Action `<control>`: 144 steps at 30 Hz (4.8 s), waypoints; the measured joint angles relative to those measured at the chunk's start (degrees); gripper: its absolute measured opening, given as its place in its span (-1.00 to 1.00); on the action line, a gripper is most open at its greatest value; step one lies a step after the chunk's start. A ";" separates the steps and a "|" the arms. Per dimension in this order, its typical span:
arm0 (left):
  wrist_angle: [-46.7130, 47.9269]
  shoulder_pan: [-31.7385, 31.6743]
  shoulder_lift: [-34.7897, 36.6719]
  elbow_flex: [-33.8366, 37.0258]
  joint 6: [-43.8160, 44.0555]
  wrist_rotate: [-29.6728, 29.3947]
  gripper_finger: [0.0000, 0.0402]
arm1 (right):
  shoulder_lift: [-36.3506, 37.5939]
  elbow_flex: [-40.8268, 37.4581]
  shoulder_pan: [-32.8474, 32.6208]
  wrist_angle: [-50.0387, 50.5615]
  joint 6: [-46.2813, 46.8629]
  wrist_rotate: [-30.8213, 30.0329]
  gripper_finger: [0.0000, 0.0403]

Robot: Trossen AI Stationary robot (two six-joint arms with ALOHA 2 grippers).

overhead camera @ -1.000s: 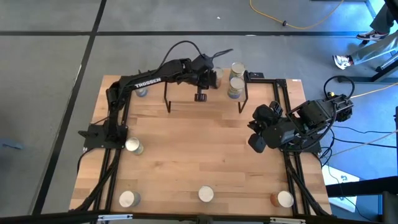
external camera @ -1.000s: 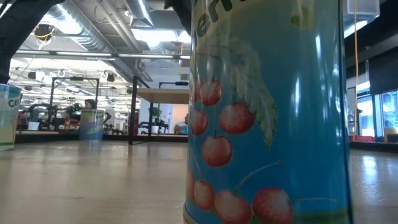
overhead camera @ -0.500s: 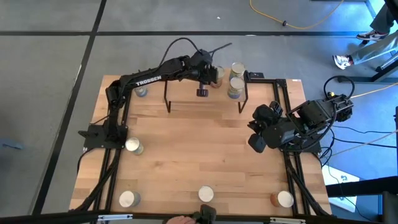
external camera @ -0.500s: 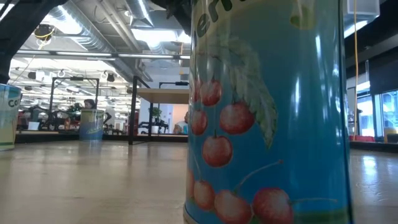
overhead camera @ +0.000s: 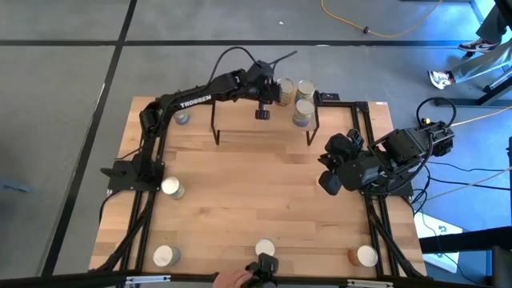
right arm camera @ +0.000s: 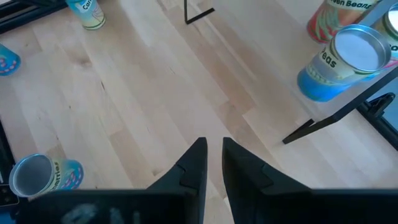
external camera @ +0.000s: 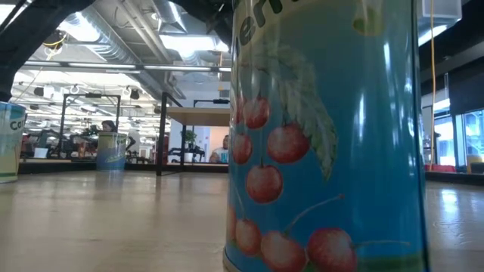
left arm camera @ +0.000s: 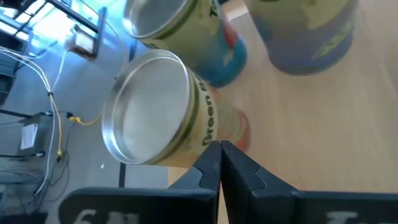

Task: Pick and place cans onto a shelf
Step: Put the canned green beans on the shelf, then put the right canned cherries on the shelf

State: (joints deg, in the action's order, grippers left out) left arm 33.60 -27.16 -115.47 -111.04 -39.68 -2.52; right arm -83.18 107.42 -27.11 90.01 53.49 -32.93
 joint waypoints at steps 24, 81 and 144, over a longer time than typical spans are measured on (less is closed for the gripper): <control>27.87 4.53 21.13 -0.57 8.62 24.16 -1.00 | 2.06 0.04 -0.33 0.01 -7.95 14.49 -0.74; 39.53 80.19 29.38 -0.30 77.07 -30.36 -1.00 | -31.10 0.04 -2.68 -36.39 -20.26 30.30 -0.65; 38.82 79.42 29.34 3.04 78.12 -31.09 -1.00 | -40.01 -0.34 -1.93 -37.67 -20.78 34.11 -0.65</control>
State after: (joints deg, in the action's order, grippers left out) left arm 72.41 52.26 -86.13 -108.01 38.44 -33.61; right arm -123.18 107.08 -29.05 52.34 32.72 1.18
